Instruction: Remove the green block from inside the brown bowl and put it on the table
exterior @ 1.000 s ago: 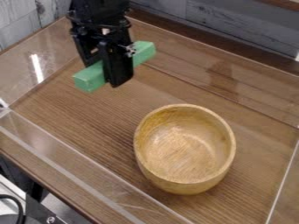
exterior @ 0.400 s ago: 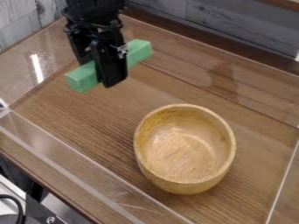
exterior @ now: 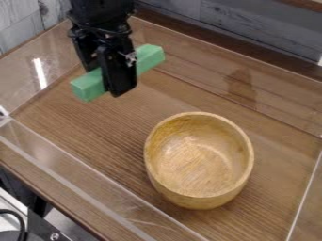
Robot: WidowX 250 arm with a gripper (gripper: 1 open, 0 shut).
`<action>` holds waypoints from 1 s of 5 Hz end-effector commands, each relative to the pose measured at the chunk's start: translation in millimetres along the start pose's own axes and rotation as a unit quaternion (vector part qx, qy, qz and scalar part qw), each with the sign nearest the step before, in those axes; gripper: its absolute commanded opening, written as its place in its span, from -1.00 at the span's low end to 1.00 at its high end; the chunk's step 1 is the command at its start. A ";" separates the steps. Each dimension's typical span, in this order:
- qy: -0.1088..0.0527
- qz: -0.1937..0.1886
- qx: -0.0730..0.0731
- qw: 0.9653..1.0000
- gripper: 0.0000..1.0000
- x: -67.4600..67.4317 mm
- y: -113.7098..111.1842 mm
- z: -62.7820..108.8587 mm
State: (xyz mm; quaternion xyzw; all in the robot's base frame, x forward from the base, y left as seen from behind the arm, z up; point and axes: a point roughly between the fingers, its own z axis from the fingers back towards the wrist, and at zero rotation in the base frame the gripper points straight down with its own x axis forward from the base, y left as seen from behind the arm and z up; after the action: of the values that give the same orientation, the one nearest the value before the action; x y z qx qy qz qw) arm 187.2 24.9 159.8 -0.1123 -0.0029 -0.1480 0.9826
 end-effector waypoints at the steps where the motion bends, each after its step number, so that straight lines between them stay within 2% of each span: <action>1: -0.017 -0.012 0.015 1.000 -1.00 2.1 -2.0 6.2; 5: -0.024 -0.009 0.027 0.999 -1.00 1.4 -10.7 5.9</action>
State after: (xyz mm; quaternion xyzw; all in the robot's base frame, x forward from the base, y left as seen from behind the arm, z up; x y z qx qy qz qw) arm 184.0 16.0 160.6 -0.0971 -0.0143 -0.1487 0.9840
